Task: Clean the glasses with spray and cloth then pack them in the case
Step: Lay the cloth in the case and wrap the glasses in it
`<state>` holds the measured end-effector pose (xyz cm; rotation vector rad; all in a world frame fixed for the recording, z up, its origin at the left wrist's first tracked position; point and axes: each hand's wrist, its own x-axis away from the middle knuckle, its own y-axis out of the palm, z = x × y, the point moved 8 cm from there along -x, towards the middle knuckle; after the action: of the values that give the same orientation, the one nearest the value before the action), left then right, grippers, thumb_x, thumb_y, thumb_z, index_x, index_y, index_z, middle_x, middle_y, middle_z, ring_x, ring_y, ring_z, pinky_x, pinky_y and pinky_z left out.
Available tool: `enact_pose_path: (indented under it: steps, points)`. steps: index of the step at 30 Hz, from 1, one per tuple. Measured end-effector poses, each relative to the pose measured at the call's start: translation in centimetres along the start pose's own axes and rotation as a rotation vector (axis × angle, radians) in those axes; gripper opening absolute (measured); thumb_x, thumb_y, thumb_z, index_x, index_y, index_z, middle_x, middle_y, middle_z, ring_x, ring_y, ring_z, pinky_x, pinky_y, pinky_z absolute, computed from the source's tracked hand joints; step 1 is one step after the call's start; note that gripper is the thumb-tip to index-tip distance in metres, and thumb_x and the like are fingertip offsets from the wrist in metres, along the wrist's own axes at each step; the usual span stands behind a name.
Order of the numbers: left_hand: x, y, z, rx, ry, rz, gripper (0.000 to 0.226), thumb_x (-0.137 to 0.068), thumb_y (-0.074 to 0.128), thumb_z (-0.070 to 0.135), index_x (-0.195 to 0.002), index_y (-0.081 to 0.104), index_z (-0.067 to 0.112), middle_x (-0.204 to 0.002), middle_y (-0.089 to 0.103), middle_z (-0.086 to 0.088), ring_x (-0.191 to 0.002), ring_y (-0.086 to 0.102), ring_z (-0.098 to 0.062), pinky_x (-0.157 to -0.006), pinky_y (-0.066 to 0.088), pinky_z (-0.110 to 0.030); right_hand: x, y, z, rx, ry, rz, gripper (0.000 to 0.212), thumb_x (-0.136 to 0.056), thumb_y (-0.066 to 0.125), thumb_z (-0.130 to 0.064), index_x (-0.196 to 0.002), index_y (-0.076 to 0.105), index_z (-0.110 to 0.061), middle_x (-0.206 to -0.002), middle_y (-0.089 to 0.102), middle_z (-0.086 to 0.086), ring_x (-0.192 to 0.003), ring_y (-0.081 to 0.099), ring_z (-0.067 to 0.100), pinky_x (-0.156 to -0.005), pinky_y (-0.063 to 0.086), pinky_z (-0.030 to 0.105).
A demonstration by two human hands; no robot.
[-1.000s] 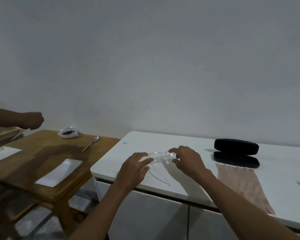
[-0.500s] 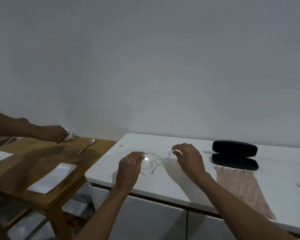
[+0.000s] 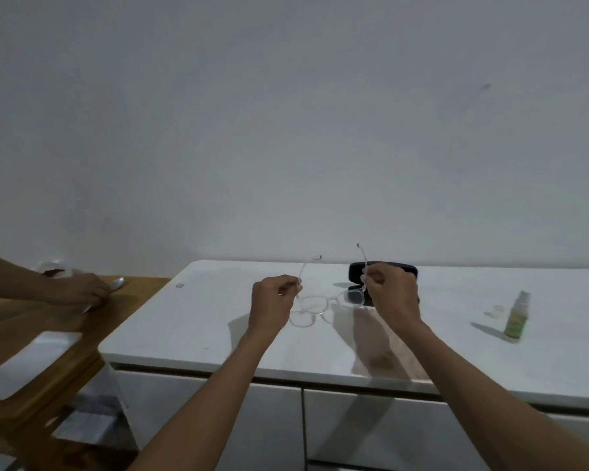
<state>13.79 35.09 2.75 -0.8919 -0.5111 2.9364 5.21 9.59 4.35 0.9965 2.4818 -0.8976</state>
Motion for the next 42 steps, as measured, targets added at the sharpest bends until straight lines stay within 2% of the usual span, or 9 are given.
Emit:
enact_pose_path:
  steps: [7, 14, 18, 26, 30, 32, 35, 39, 42]
  points:
    - [1.6, 7.3, 3.0, -0.023, 0.003, -0.168, 0.01, -0.087, 0.077, 0.009, -0.096, 0.081, 0.007, -0.082, 0.079, -0.006, -0.072, 0.074, -0.017, -0.075, 0.059, -0.024, 1.4, -6.8, 4.6, 0.083, 0.035, 0.041, 0.011, -0.089, 0.073, -0.016, -0.097, 0.08, -0.015, -0.081, 0.078, -0.001, -0.079, 0.072, 0.012, -0.08, 0.056, 0.029]
    - [3.3, 9.8, 2.9, -0.005, -0.048, -0.244, 0.013, -0.086, 0.078, 0.006, -0.098, 0.082, 0.008, -0.077, 0.075, 0.007, -0.075, 0.072, -0.004, -0.078, 0.061, -0.028, 2.9, -8.2, 7.5, 0.134, 0.056, 0.014, 0.012, -0.087, 0.075, -0.017, -0.097, 0.081, -0.015, -0.085, 0.08, 0.001, -0.079, 0.072, 0.011, -0.077, 0.056, 0.025]
    - [3.5, 10.0, 2.7, -0.011, -0.057, -0.252, 0.014, -0.086, 0.078, 0.006, -0.1, 0.082, 0.009, -0.083, 0.077, 0.001, -0.08, 0.075, -0.012, -0.081, 0.063, -0.034, 3.2, -8.2, 8.1, 0.131, 0.054, 0.003, 0.012, -0.087, 0.074, -0.017, -0.096, 0.081, -0.016, -0.082, 0.08, -0.001, -0.079, 0.073, 0.011, -0.079, 0.061, 0.033]
    - [3.4, 9.6, 2.7, -0.014, -0.046, -0.262, 0.011, -0.084, 0.079, 0.005, -0.095, 0.082, 0.008, -0.075, 0.074, 0.003, -0.072, 0.072, -0.012, -0.076, 0.061, -0.028, 3.3, -7.9, 7.9, 0.128, 0.04, -0.037, 0.01, -0.088, 0.075, -0.019, -0.095, 0.081, -0.016, -0.084, 0.079, 0.002, -0.078, 0.073, 0.012, -0.072, 0.053, 0.021]
    - [3.6, 9.6, 2.8, -0.037, -0.011, -0.29, 0.016, -0.079, 0.081, 0.003, -0.094, 0.082, 0.01, -0.075, 0.074, 0.007, -0.066, 0.069, 0.002, -0.068, 0.053, -0.01, 3.1, -7.7, 8.2, 0.163, 0.057, -0.135, 0.019, -0.084, 0.07, -0.012, -0.099, 0.08, -0.018, -0.081, 0.078, -0.005, -0.076, 0.071, 0.008, -0.081, 0.059, 0.029]
    - [3.7, 9.4, 2.6, -0.076, 0.013, -0.307, 0.026, -0.079, 0.071, -0.003, -0.098, 0.081, 0.012, -0.081, 0.075, 0.007, -0.072, 0.07, 0.004, -0.071, 0.052, -0.009, 2.9, -7.9, 8.4, 0.195, 0.043, -0.162, 0.029, -0.081, 0.062, -0.007, -0.1, 0.08, -0.018, -0.077, 0.078, -0.007, -0.078, 0.072, 0.011, -0.083, 0.06, 0.031]
    - [3.3, 8.8, 2.1, -0.12, 0.037, -0.273, 0.032, -0.082, 0.061, -0.006, -0.1, 0.08, 0.013, -0.085, 0.076, 0.005, -0.08, 0.07, 0.003, -0.075, 0.051, -0.009, 2.2, -8.2, 9.5, 0.212, 0.056, -0.153, 0.031, -0.082, 0.06, -0.002, -0.101, 0.081, -0.016, -0.086, 0.081, 0.001, -0.084, 0.073, 0.015, -0.086, 0.058, 0.031]
    - [2.0, 9.4, 0.8, -0.104, -0.024, -0.288, 0.019, -0.087, 0.071, 0.004, -0.095, 0.082, 0.017, -0.079, 0.076, 0.005, -0.071, 0.068, -0.004, -0.073, 0.054, -0.017, 0.6, -7.7, 10.7, 0.224, 0.087, -0.194, 0.018, -0.088, 0.07, -0.006, -0.099, 0.082, -0.014, -0.091, 0.08, 0.003, -0.081, 0.068, 0.012, -0.074, 0.049, 0.018]
    - [1.1, 10.9, -0.1, -0.058, -0.109, -0.364, 0.008, -0.085, 0.079, 0.011, -0.087, 0.083, 0.018, -0.073, 0.075, 0.003, -0.059, 0.062, -0.003, -0.062, 0.054, -0.021, -0.7, -6.3, 11.3, 0.233, 0.112, -0.295, 0.01, -0.089, 0.075, -0.013, -0.094, 0.083, -0.016, -0.086, 0.078, 0.002, -0.081, 0.069, 0.016, -0.063, 0.042, 0.012]
